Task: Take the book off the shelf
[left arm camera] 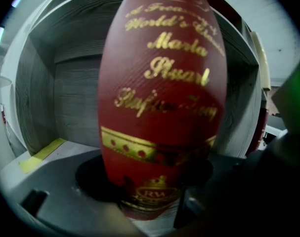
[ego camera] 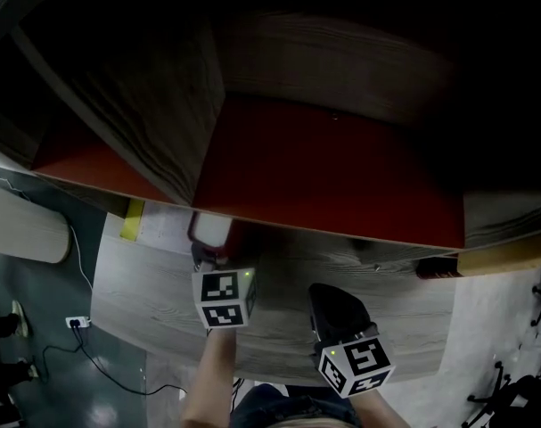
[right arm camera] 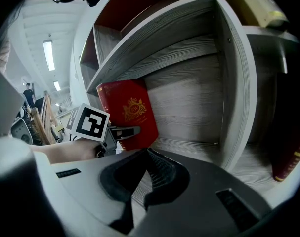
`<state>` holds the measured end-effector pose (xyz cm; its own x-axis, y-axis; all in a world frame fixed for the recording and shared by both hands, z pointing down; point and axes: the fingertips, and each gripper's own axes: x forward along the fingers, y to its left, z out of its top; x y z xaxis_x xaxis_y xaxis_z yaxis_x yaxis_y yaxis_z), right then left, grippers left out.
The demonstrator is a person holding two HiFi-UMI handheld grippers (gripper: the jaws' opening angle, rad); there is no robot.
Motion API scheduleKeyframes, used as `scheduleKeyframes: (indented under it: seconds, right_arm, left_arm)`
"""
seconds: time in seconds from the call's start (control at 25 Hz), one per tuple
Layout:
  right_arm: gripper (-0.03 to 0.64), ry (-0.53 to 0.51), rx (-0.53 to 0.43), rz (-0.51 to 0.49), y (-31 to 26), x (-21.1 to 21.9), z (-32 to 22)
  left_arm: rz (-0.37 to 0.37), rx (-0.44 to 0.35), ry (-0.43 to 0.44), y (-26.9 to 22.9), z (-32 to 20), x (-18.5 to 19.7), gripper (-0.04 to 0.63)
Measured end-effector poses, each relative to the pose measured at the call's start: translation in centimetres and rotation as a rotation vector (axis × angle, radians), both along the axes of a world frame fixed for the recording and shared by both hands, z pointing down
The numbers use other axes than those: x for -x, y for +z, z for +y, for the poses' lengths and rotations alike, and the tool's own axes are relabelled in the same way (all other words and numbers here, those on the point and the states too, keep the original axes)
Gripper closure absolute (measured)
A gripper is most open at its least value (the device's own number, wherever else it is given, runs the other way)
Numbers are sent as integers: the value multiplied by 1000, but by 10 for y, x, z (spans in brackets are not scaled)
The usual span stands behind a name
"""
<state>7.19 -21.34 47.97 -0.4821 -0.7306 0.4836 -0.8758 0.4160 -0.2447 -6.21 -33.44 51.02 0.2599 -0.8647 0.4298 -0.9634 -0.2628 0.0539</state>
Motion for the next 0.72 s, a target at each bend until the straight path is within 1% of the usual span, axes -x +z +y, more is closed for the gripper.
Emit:
scheduleKeyframes:
  seconds: [0.28,0.4,0.72]
  right_arm:
    - [609,2,1,7,2,-1,1]
    - [609,3,0,10,1,-1,4]
    - [609,16,-5,20,1,-9,7]
  left_arm:
    - [-3,-53,-16,-4,-2,0,282]
    - [-13,-67,-27,-4,-2,1,313]
    - [-53,-92,-54,-5,-2,3,357]
